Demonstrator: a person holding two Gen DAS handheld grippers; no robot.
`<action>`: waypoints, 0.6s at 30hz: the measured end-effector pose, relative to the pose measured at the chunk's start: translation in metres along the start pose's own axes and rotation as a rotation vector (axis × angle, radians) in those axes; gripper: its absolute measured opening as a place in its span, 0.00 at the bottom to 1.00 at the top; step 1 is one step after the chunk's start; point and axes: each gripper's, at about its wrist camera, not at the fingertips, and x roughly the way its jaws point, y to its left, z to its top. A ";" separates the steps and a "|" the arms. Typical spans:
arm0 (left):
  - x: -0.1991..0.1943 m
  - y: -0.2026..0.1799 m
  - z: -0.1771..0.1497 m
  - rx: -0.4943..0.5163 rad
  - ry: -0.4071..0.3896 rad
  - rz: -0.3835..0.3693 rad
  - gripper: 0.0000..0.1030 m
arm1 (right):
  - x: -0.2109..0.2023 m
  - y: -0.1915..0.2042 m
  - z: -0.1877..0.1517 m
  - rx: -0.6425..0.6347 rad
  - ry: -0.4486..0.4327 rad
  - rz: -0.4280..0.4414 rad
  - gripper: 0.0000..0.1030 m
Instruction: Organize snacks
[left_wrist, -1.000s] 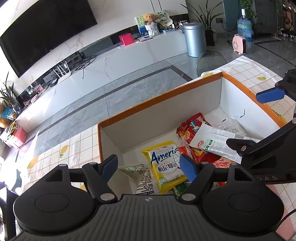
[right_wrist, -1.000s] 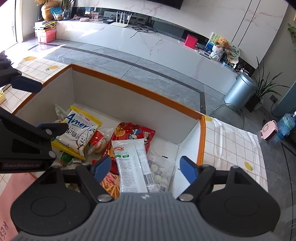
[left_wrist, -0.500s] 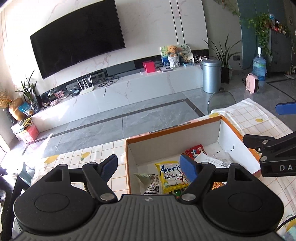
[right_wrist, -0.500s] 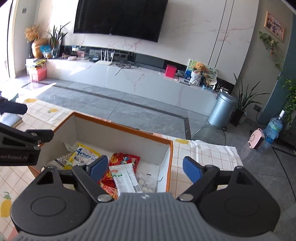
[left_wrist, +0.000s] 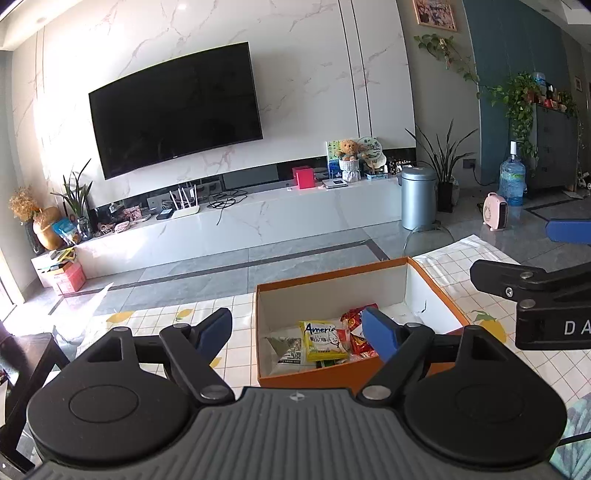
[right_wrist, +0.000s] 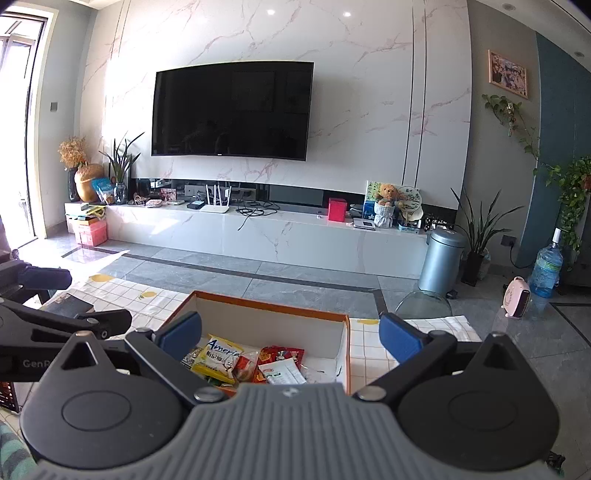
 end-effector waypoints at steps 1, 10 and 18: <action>-0.001 0.001 -0.003 -0.006 -0.001 -0.001 0.91 | -0.005 0.000 -0.005 0.018 0.000 0.003 0.96; -0.003 0.003 -0.036 -0.053 0.035 -0.004 0.93 | -0.029 0.007 -0.053 0.081 0.016 -0.039 0.96; 0.018 0.000 -0.070 -0.068 0.121 -0.016 0.93 | -0.014 0.009 -0.091 0.084 0.077 -0.046 0.96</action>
